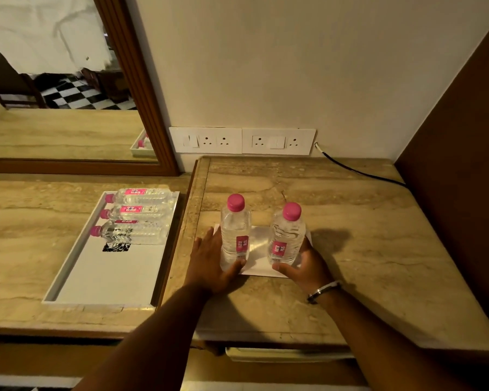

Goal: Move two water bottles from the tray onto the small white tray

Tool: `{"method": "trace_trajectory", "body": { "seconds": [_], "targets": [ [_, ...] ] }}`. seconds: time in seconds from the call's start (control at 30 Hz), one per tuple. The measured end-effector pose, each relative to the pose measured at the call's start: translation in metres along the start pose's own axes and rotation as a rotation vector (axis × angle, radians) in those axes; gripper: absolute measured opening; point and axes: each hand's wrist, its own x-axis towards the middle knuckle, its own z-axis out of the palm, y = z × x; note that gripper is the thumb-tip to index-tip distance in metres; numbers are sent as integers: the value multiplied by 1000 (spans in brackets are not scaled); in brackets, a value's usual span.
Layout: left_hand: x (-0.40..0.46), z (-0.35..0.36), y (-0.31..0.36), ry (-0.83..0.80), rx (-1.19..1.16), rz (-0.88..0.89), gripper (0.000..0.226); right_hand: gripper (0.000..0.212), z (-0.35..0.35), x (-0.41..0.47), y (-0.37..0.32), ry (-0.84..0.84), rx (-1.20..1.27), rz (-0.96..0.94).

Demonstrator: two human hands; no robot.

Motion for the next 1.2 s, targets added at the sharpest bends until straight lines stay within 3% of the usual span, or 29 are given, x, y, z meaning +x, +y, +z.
{"method": "trace_trajectory", "body": {
  "seconds": [0.3, 0.6, 0.9, 1.1, 1.2],
  "targets": [
    [-1, -1, -2, 8, -6, 41, 92, 72, -6, 1, 0, -7, 76, -4],
    [0, -2, -8, -12, -38, 85, 79, 69, -7, 3, -2, -16, 82, -22],
    [-3, -3, -8, -27, -89, 66, 82, 69, -8, 4, 2, -20, 73, -58],
    [-4, -4, -6, -22, -104, 63, 83, 71, -10, 0, -2, 0, 52, -79],
    [-3, -4, -7, 6, -114, 96, 79, 90, -11, -2, 2, 54, 33, -102]
  ]
}}
